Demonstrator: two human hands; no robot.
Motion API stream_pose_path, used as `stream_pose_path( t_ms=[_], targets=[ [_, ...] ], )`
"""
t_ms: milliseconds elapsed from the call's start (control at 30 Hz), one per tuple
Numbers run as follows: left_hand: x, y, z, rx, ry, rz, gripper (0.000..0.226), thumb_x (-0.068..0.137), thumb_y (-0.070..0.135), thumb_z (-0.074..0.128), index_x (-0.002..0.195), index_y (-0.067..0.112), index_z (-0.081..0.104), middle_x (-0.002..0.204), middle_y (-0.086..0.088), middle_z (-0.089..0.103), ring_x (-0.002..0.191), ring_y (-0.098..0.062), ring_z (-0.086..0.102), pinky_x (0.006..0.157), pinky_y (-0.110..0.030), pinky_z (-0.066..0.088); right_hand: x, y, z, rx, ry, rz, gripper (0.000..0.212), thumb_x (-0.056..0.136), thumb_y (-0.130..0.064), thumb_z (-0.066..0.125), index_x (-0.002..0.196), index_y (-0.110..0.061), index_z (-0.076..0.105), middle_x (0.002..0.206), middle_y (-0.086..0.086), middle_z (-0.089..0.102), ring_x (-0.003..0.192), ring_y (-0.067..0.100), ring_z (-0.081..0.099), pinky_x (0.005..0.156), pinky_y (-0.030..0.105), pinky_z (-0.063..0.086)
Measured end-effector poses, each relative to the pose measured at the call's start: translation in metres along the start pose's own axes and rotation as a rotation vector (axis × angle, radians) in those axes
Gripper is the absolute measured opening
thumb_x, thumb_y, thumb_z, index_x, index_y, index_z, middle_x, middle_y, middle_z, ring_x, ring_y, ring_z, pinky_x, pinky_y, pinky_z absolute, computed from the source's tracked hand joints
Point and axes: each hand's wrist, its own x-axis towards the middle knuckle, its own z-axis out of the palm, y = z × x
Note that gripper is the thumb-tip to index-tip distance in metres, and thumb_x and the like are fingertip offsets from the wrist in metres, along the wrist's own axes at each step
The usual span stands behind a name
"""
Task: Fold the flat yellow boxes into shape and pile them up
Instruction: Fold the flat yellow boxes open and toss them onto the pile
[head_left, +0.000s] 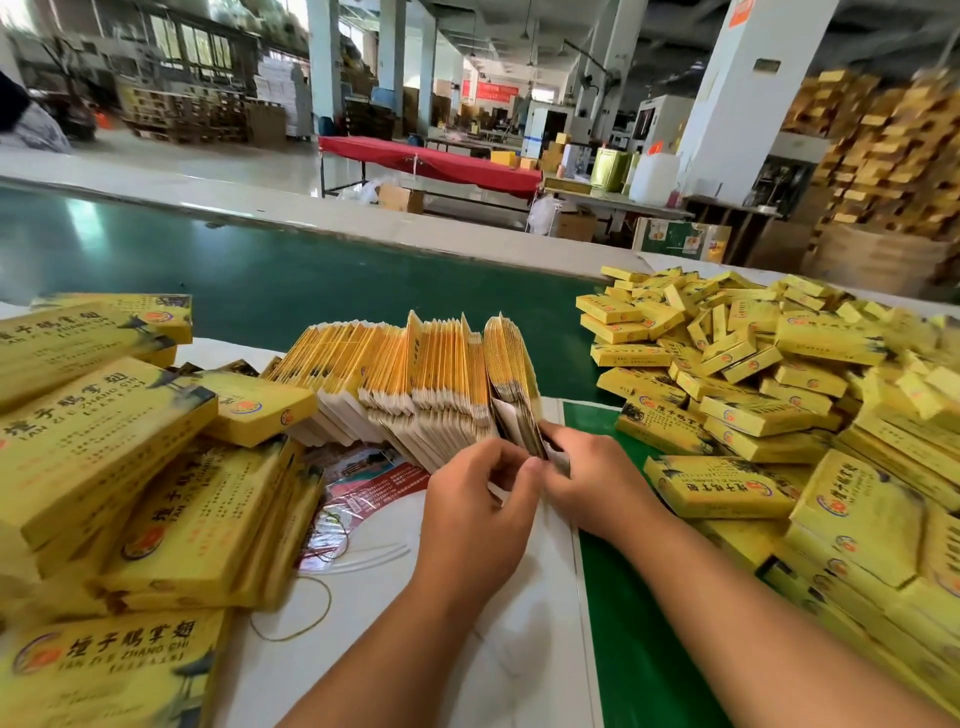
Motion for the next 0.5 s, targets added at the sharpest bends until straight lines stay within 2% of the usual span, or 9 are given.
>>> stream_pose_path(
  t_ms=[67,133,200,267,300,367,433,500],
  targets=[
    [0.000,0.001,0.000,-0.007,0.003,-0.015,0.016,0.088,0.027,0.064,0.073,0.032,0.062,0.068,0.012,0.061,0.068,-0.005,0.058,0.056,-0.011,0.042,-0.008,-0.001,-0.003,-0.011,0.141,-0.023,0.018,0.090,-0.018,0.052,0.097,-0.015,0.069,0.078,0.010,0.070,0.070,0.031,0.061,0.054,0.035,0.044],
    [0.000,0.001,0.000,-0.004,0.002,-0.030,0.014,0.088,0.027,0.064,0.075,0.031,0.063,0.069,0.011,0.062,0.068,-0.005,0.058,0.056,-0.011,0.043,-0.011,-0.001,-0.012,-0.086,0.294,-0.020,0.023,0.094,-0.013,0.051,0.073,-0.008,0.059,0.060,0.012,0.058,0.056,0.034,0.053,0.047,0.036,0.033],
    [0.001,0.003,-0.002,-0.015,-0.004,-0.052,0.013,0.089,0.026,0.064,0.076,0.028,0.065,0.069,0.009,0.063,0.066,-0.005,0.058,0.055,-0.013,0.044,-0.014,-0.003,-0.028,-0.112,0.440,-0.045,0.026,0.096,-0.010,0.054,0.071,-0.005,0.058,0.054,0.010,0.053,0.046,0.029,0.047,0.042,0.034,0.032],
    [0.002,0.005,-0.005,-0.075,-0.020,-0.108,0.014,0.090,0.022,0.063,0.077,0.021,0.067,0.069,0.003,0.066,0.063,-0.005,0.058,0.056,-0.014,0.046,-0.020,-0.002,-0.048,-0.039,0.624,-0.077,0.020,0.093,-0.003,0.060,0.072,-0.004,0.061,0.050,-0.002,0.045,0.038,0.012,0.038,0.040,0.022,0.023],
    [0.003,0.004,-0.007,-0.162,-0.040,-0.179,0.016,0.092,0.020,0.062,0.078,0.018,0.069,0.071,0.000,0.067,0.064,-0.006,0.059,0.056,-0.016,0.047,-0.024,-0.001,-0.058,0.033,0.704,-0.081,0.016,0.091,-0.002,0.062,0.075,-0.005,0.063,0.051,-0.008,0.043,0.041,0.005,0.037,0.042,0.019,0.021],
    [0.007,0.004,-0.011,-0.499,-0.120,-0.411,0.024,0.096,0.019,0.054,0.080,0.010,0.069,0.076,-0.006,0.069,0.067,-0.014,0.062,0.057,-0.023,0.050,-0.034,0.002,-0.071,0.266,0.778,-0.061,0.012,0.091,-0.006,0.064,0.087,-0.016,0.069,0.060,-0.010,0.054,0.050,0.004,0.049,0.048,0.019,0.033],
    [0.010,0.002,-0.014,-0.870,-0.271,-0.651,0.039,0.100,0.026,0.043,0.081,0.006,0.071,0.081,-0.013,0.069,0.068,-0.020,0.063,0.058,-0.027,0.051,-0.043,0.003,-0.083,0.646,0.714,-0.108,0.024,0.089,-0.007,0.063,0.088,-0.029,0.072,0.076,-0.005,0.069,0.074,0.005,0.064,0.062,0.026,0.050],
    [0.010,0.001,-0.014,-1.114,-0.422,-0.784,0.049,0.098,0.035,0.038,0.089,0.002,0.073,0.085,-0.018,0.070,0.069,-0.025,0.066,0.059,-0.030,0.054,-0.054,0.001,-0.087,0.972,0.558,-0.200,0.043,0.085,0.009,0.059,0.082,-0.031,0.075,0.101,-0.002,0.074,0.107,0.014,0.067,0.082,0.026,0.054]
  ],
)
